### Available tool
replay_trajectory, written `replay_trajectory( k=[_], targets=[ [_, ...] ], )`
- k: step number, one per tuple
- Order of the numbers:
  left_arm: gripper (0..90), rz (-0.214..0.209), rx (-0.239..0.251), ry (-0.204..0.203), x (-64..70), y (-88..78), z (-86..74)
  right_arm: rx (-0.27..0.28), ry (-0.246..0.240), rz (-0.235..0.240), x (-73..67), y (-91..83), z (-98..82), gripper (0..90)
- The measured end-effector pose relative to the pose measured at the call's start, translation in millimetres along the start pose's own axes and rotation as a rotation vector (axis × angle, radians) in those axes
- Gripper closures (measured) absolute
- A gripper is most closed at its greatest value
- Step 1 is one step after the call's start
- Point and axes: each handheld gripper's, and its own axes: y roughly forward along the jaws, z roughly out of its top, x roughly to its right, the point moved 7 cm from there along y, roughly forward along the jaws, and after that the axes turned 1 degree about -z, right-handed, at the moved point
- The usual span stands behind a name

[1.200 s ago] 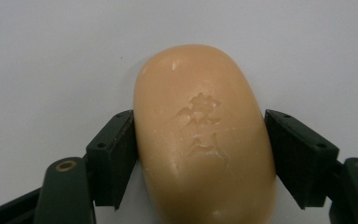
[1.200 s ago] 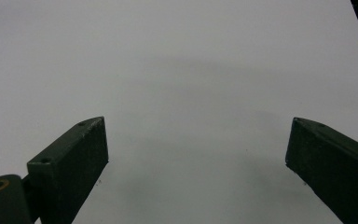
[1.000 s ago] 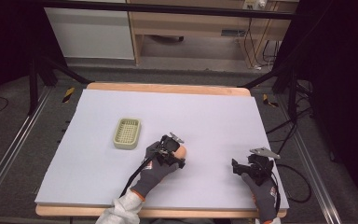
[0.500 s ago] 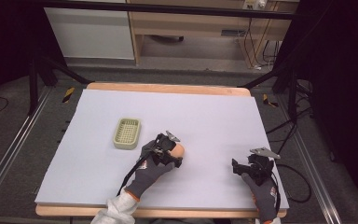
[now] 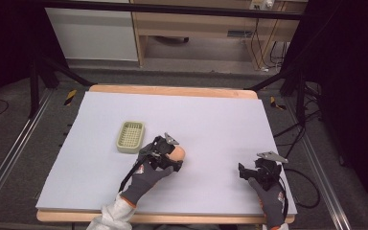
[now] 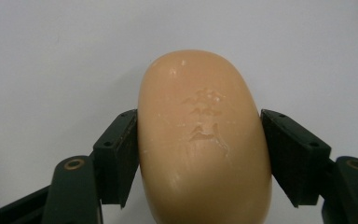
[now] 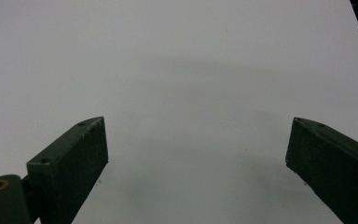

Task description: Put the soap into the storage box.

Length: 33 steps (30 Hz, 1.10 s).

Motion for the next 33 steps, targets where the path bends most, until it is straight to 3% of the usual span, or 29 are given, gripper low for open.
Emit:
replay_trajectory(
  k=[8,15,23,30,33],
  targets=[
    [31.4,-0.002,0.005,0.001,-0.8,-1.8,-0.5,-0.001,-0.001,-0.001,0.0,0.1,-0.1,5.9],
    [31.5,-0.002,-0.048,0.016,4.6,20.3,-13.9,-0.003,-0.001,-0.003,-0.1,0.4,-0.4,5.8],
    [31.3,-0.008,-0.068,0.014,5.9,26.6,-18.9,-0.003,0.0,-0.001,-0.3,0.2,-0.4,5.8],
    [29.1,-0.011,-0.065,0.009,5.2,26.8,-15.0,-0.005,0.001,-0.001,-0.1,0.3,-0.5,5.8],
    [28.4,-0.013,-0.088,0.012,4.4,27.5,-12.6,-0.005,-0.003,0.0,0.1,0.6,-0.6,5.8]
  ],
)
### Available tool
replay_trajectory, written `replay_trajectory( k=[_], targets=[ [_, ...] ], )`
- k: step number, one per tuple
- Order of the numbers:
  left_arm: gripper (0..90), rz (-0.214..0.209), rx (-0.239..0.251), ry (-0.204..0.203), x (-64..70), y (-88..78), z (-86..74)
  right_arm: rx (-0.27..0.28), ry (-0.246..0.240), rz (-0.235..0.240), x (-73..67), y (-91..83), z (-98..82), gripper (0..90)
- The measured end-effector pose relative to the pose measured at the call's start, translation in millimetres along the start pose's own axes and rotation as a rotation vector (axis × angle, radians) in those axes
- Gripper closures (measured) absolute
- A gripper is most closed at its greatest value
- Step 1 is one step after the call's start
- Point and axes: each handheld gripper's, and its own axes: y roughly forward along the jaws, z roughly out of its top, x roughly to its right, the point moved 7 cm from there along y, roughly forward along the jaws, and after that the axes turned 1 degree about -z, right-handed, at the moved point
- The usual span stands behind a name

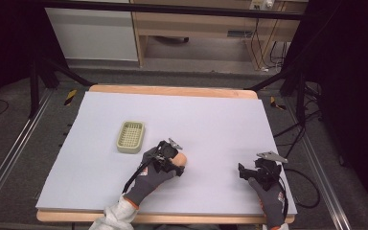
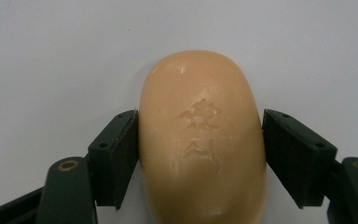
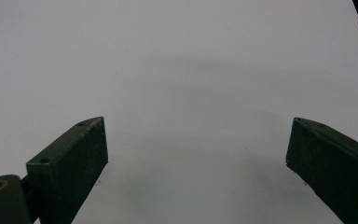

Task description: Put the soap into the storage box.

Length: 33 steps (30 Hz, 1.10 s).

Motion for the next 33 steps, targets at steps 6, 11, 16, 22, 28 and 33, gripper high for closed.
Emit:
replay_trajectory(
  k=[6,11,16,22,28,33],
  targets=[
    [30.0,-0.002,-0.061,0.008,-0.3,4.2,3.7,-0.004,0.002,0.002,-0.1,0.5,-0.4,5.8],
    [30.4,0.01,-0.105,0.016,0.6,5.2,5.9,-0.006,-0.002,0.003,-0.3,0.9,-0.7,5.8],
    [31.1,0.013,-0.118,0.011,1.0,5.5,6.9,-0.006,-0.001,0.002,0.1,0.9,-0.6,5.8],
    [31.6,0.014,-0.092,0.008,0.0,5.0,6.5,-0.007,0.001,0.001,0.2,1.1,-0.7,5.8],
    [31.6,0.015,-0.058,0.002,-4.4,-6.9,6.3,-0.007,0.0,0.001,0.4,1.0,-0.8,5.7],
    [31.6,0.01,-0.024,0.009,-8.1,-27.4,5.4,-0.006,0.002,-0.002,0.6,0.9,-0.8,5.7]
  ],
)
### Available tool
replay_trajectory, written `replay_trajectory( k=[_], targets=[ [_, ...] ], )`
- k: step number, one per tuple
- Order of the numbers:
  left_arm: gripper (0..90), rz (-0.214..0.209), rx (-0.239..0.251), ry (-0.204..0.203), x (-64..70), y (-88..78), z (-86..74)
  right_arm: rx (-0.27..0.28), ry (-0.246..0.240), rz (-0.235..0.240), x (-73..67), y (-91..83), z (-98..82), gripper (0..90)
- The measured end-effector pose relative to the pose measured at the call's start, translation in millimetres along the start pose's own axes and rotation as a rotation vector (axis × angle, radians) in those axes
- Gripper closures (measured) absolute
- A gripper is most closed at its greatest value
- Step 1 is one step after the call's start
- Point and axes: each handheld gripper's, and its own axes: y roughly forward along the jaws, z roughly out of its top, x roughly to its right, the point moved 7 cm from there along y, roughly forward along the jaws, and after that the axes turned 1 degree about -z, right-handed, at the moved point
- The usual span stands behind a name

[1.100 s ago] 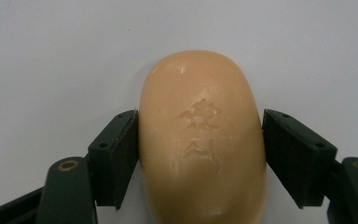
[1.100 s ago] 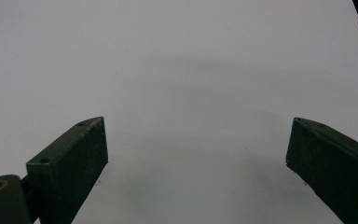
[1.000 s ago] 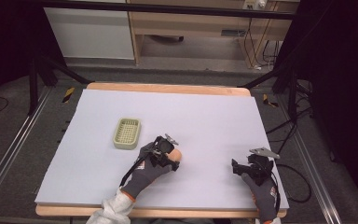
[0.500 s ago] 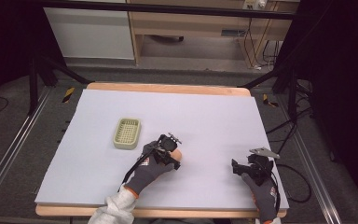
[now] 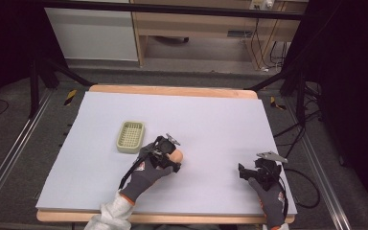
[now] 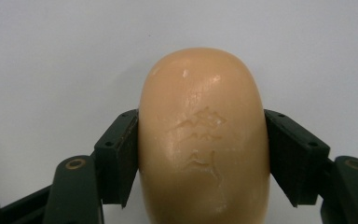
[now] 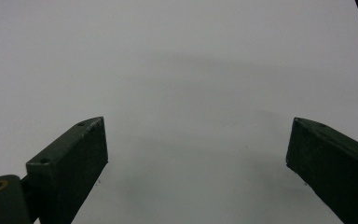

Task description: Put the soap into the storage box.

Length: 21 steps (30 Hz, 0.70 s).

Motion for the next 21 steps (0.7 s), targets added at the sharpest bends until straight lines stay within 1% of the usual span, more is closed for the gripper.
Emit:
replay_trajectory(
  k=[6,8,10,12,15,20,21],
  targets=[
    [31.6,0.007,0.049,-0.007,-7.8,-22.5,-5.9,-0.002,0.004,-0.002,0.1,0.1,0.0,5.7],
    [31.7,0.006,0.065,-0.019,-9.7,-28.7,-7.8,-0.002,0.005,-0.002,0.3,-0.1,0.0,5.7],
    [31.7,0.011,0.088,-0.03,-15.0,-36.0,-9.0,-0.002,0.006,-0.003,0.3,-0.3,0.0,5.7],
    [31.7,0.019,0.1,-0.04,-20.6,-41.4,-9.6,-0.001,0.008,-0.003,0.1,-0.3,0.0,5.7],
    [31.7,0.035,0.132,-0.072,-31.7,-49.7,-9.3,-0.001,0.006,-0.001,0.1,-0.6,0.0,5.7],
    [31.7,0.063,0.16,-0.103,-48.6,-62.2,-8.0,-0.001,0.007,-0.002,0.0,-0.4,0.1,5.7],
    [31.7,0.072,0.171,-0.114,-53.0,-64.4,-6.9,0.0,0.008,-0.002,0.0,-0.4,0.1,5.7]
  ],
)
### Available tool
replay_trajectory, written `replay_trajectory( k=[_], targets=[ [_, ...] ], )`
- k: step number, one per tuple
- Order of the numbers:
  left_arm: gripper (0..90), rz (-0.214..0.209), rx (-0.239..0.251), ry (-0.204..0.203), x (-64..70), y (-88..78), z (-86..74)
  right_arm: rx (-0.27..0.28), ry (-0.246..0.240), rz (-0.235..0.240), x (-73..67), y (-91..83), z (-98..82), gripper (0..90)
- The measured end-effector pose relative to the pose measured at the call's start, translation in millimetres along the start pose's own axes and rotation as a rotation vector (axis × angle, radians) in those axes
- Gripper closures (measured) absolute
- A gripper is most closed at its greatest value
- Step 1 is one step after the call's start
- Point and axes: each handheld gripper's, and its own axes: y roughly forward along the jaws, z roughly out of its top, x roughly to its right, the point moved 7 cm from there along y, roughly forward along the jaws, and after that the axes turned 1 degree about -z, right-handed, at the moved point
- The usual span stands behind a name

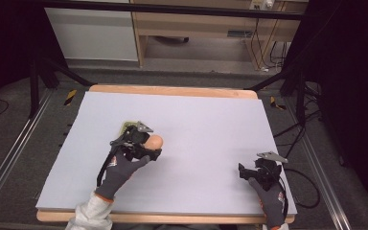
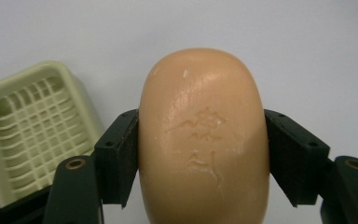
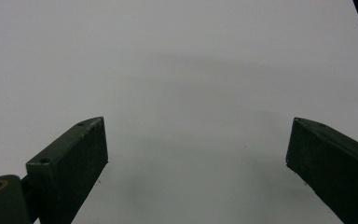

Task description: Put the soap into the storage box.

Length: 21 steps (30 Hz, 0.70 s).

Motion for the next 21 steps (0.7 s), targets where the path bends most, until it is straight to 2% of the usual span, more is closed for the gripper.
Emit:
replay_trajectory(
  k=[6,21],
  targets=[
    [31.7,0.034,0.016,-0.04,-22.9,-4.4,5.9,0.0,0.0,0.0,0.3,-0.2,0.0,5.7],
    [31.7,0.111,0.008,-0.095,-57.1,8.2,9.3,-0.001,-0.001,0.001,0.0,0.6,-0.1,5.7]
  ],
)
